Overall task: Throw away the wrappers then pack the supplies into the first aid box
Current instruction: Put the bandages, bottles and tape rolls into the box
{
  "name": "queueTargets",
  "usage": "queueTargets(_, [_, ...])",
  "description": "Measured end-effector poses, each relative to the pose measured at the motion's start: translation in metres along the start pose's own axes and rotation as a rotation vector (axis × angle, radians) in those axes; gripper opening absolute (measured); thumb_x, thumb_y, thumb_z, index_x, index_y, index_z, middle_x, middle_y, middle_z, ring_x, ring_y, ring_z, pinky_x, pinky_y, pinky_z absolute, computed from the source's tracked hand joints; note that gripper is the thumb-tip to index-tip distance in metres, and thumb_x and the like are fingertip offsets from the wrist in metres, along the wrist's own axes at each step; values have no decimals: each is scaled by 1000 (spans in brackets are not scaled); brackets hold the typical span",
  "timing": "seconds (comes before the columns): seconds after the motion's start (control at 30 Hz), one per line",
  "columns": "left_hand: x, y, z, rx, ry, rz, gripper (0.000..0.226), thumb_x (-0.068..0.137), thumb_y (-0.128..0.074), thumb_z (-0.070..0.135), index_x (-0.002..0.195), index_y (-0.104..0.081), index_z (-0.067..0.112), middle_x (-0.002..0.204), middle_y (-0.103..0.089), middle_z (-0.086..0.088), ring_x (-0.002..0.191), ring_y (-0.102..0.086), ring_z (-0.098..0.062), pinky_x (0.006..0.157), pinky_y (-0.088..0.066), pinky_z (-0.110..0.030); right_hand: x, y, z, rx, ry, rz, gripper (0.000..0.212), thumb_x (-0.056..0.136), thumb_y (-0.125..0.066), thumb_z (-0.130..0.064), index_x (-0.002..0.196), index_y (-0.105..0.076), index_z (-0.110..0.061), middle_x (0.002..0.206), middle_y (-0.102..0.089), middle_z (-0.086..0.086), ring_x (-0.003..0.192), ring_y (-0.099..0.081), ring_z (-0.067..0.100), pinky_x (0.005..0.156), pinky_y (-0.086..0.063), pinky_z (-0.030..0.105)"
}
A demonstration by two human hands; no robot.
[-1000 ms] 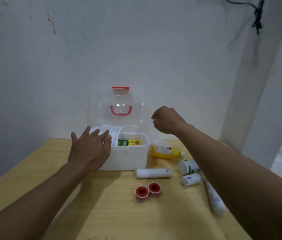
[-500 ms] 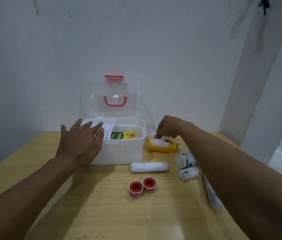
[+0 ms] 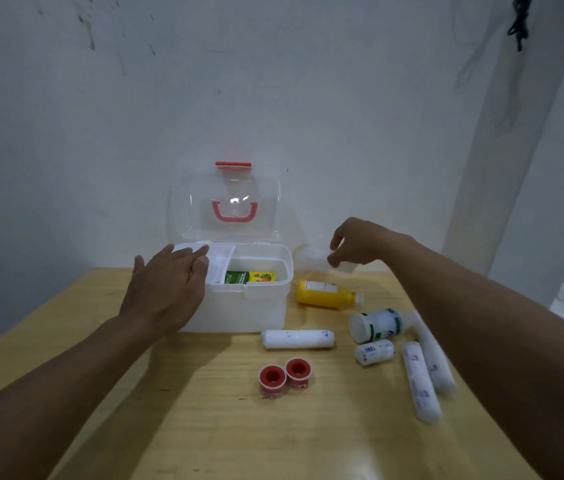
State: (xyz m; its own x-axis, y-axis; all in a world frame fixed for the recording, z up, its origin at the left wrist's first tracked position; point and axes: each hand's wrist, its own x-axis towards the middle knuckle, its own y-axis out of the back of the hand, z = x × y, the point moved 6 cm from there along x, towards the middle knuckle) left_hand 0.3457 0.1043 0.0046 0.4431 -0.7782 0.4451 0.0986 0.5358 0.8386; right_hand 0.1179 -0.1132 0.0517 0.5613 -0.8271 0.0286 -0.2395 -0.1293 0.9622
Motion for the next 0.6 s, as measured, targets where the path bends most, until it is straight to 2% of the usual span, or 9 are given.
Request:
queueTargets(0.1, [1, 3, -3, 9, 35, -19, 55, 100, -19, 45, 149, -40, 30, 155, -40, 1, 149, -21, -24, 119, -6, -58, -19, 31, -11, 0, 17, 41, 36, 75, -79, -26, 107, -74, -9, 90, -67, 4, 84, -68, 26, 74, -61, 38])
queueTargets(0.2, [-2, 1, -1, 100, 22, -68, 54, 102, -16, 44, 149, -38, 32, 156, -37, 0, 150, -16, -27, 117, -6, -60, -39, 58, -29, 16, 45, 52, 32, 74, -79, -23, 103, -76, -11, 90, -67, 3, 76, -66, 21, 65, -59, 32])
queueTargets(0.33, [-4, 1, 1, 108, 17, -70, 55, 101, -14, 43, 148, -40, 32, 155, -40, -1, 149, -17, -27, 117, -7, -61, -57, 75, -68, 13, 137, 73, 32, 76, -78, -26, 105, -76, -14, 98, -71, 1, 89, -68, 23, 76, -58, 34])
queueTargets(0.43, [-5, 0, 0, 110, 8, -69, 56, 101, -13, 43, 147, -42, 32, 154, -41, 0, 149, -18, -26, 118, -7, -60, -58, 69, -98, -37, 172, 68, 34, 72, -80, -30, 103, -78, -16, 101, -72, 0, 95, -67, 21, 81, -56, 33])
queueTargets(0.6, [-6, 0, -1, 87, 5, -59, 56, 101, -13, 44, 146, -43, 32, 153, -42, 1, 149, -18, -25, 118, -6, -59, -39, 33, -126, -155, 156, -12, 37, 63, -79, -35, 91, -78, -12, 94, -74, 4, 88, -69, 23, 79, -59, 38])
